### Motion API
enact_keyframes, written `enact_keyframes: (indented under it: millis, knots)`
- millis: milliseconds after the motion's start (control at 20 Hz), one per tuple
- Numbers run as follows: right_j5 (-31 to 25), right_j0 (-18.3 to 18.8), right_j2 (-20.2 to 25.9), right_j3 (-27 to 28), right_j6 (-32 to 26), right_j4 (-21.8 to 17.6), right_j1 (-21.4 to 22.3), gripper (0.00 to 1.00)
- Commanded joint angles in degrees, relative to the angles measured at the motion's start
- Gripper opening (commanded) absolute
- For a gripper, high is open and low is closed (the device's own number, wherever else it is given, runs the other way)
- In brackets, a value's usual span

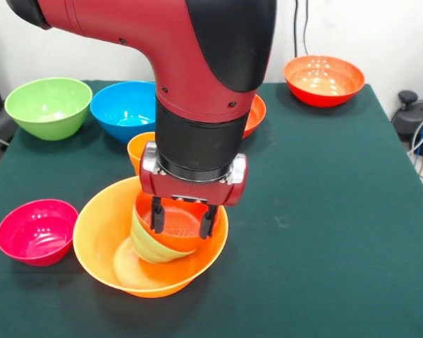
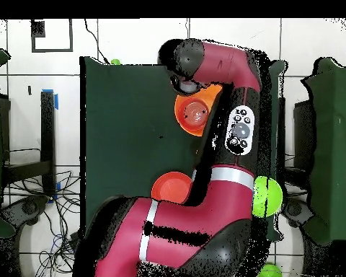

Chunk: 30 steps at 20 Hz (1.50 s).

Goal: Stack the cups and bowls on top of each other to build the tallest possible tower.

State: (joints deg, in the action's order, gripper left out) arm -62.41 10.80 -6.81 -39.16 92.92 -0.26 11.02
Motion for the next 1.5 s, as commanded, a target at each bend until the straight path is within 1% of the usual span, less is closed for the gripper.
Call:
enact_keyframes:
  millis: [50,150,250,300,450,650,700,800,900,950,1000,1100,1200,1250,1400,1500]
  knots:
    - [-3.3,0.6,3.0,3.3,-18.0,-7.7,-0.1,1.0]
    - [-3.6,1.6,3.0,2.4,-17.9,-8.5,-0.4,1.0]
    - [-4.0,2.5,2.9,0.3,-16.7,-8.7,-0.2,1.0]
    - [-5.1,2.8,3.0,-0.3,-15.8,-9.1,0.0,0.0]
    - [-7.6,2.8,2.7,-0.2,-15.7,-9.4,-0.1,0.0]
    - [-11.4,2.9,3.4,-1.9,-13.9,-8.2,1.4,0.0]
    - [-11.6,2.8,3.5,-2.7,-13.5,-7.9,2.4,0.0]
    - [-12.7,2.3,3.3,-7.0,-14.1,-7.3,7.1,0.0]
    - [-14.0,1.9,2.9,-10.7,-12.9,-6.7,10.4,0.0]
    - [-14.2,1.9,3.0,-11.6,-12.4,-6.6,10.9,0.0]
    - [-13.1,1.9,3.1,-15.2,-11.8,-6.2,12.8,0.0]
    - [-9.1,2.4,3.5,-21.8,-10.1,-5.6,15.8,0.0]
    - [-6.1,2.8,3.9,-26.6,-9.2,-5.5,18.0,0.0]
    - [-4.1,3.0,4.0,-30.1,-8.9,-5.4,19.7,0.0]
    - [-0.3,3.7,5.1,-35.5,-7.6,-4.9,22.0,0.0]
    - [2.3,4.0,6.2,-38.2,-6.3,-4.6,22.8,0.0]
